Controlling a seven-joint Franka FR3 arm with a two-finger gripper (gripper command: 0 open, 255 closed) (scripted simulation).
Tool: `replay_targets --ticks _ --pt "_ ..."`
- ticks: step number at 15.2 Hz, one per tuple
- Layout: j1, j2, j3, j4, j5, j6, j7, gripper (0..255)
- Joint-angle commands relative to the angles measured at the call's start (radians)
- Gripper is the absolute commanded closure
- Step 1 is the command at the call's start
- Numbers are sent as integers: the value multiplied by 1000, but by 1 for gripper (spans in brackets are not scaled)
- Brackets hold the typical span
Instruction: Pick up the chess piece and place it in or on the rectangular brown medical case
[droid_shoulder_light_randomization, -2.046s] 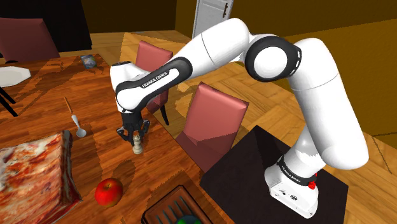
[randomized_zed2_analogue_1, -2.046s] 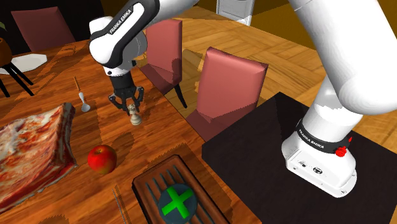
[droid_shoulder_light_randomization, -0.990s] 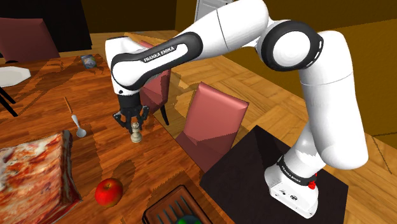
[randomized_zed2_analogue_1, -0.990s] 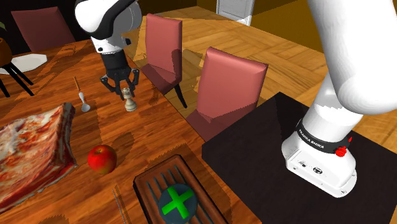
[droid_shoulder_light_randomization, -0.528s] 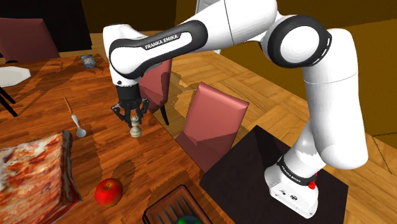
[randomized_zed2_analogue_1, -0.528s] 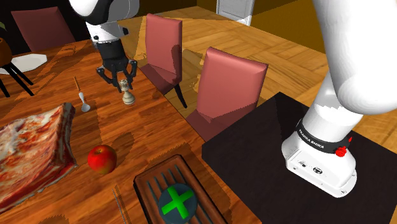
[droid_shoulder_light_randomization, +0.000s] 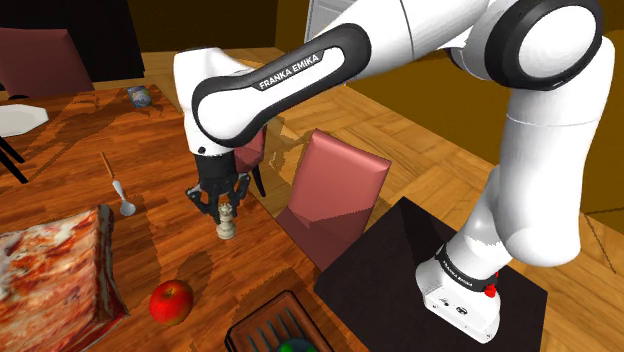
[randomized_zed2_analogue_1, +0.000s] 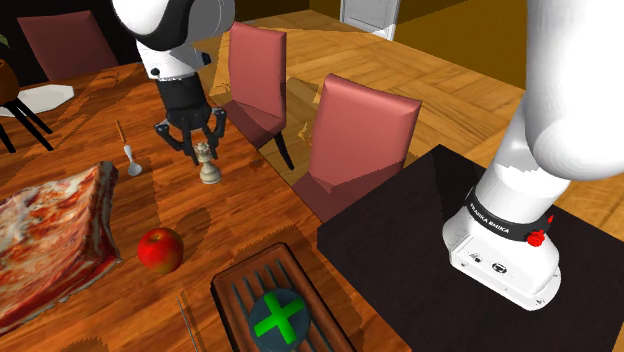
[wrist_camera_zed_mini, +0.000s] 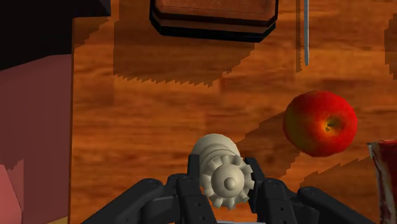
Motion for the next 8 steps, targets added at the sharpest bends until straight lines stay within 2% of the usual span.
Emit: replay_targets --ticks 1,8 --pt "6 -59 15 -99 18 45 12 255" --pt "50 -232 78 -344 93 139 75 255"
